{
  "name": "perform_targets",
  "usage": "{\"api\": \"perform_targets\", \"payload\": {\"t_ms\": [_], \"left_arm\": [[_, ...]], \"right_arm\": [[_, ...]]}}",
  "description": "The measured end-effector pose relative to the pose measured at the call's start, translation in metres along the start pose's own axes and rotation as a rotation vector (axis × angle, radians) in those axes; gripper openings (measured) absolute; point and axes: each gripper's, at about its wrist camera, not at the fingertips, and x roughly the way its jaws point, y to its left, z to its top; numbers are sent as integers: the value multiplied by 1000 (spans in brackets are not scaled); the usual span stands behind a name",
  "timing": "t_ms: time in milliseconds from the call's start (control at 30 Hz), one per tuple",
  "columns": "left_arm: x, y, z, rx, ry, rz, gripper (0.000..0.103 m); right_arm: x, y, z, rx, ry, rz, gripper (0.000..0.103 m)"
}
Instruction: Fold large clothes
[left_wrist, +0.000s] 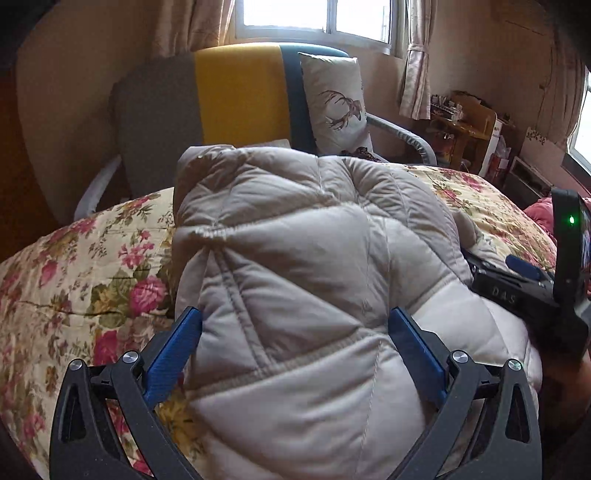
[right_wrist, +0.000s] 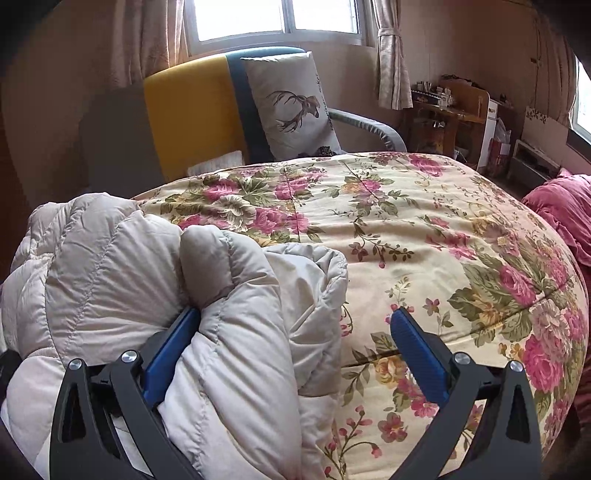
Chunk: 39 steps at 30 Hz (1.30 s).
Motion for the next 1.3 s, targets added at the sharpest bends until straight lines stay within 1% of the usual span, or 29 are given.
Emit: {"api": "perform_targets", "payload": {"t_ms": [100, 267, 367, 533, 600, 667, 733, 800, 833, 867, 967, 1133, 1200, 1233, 1300], "left_arm": [[-8, 8, -10, -28, -4, -28, 100], [-10, 24, -15, -126, 27, -89, 100], [-15, 27, -16, -129, 21, -91, 100], [-30, 37, -21, -138, -16, -72, 100], [-32, 45, -23, -156, -20, -67, 100], [-34, 52, -26, -178, -18, -68, 100], [-33, 61, -29, -205, -6, -97, 100], [-28, 66, -34, -231, 19, -152, 100], [-24, 70, -37, -249, 42, -195, 100], [-21, 73, -40, -275, 63, -235, 100], [-10, 80, -49, -352, 126, -354, 100], [8, 82, -61, -432, 208, -512, 100], [15, 79, -65, -461, 227, -559, 100], [16, 77, -67, -456, 228, -568, 100], [16, 71, -67, -422, 219, -560, 100]], "right_arm": [[-13, 2, 2, -48, -12, -16, 101], [-35, 4, 3, -95, -16, -33, 101], [-50, 4, 5, -105, -14, -32, 101], [-79, 3, 4, -91, -28, 5, 101], [-92, 4, 3, -88, -41, 46, 101], [-101, 6, 0, -103, -38, 107, 101], [-101, 6, -5, -113, 13, 174, 101], [-88, 1, -13, -76, 109, 211, 101], [-80, -5, -17, -35, 152, 229, 101], [-72, -12, -22, 19, 189, 266, 101], [-43, -29, -38, 157, 282, 403, 101], [0, -44, -55, 305, 394, 631, 101], [7, -45, -54, 305, 403, 662, 101], [7, -42, -52, 287, 407, 663, 101], [9, -33, -49, 244, 420, 673, 101]]}}
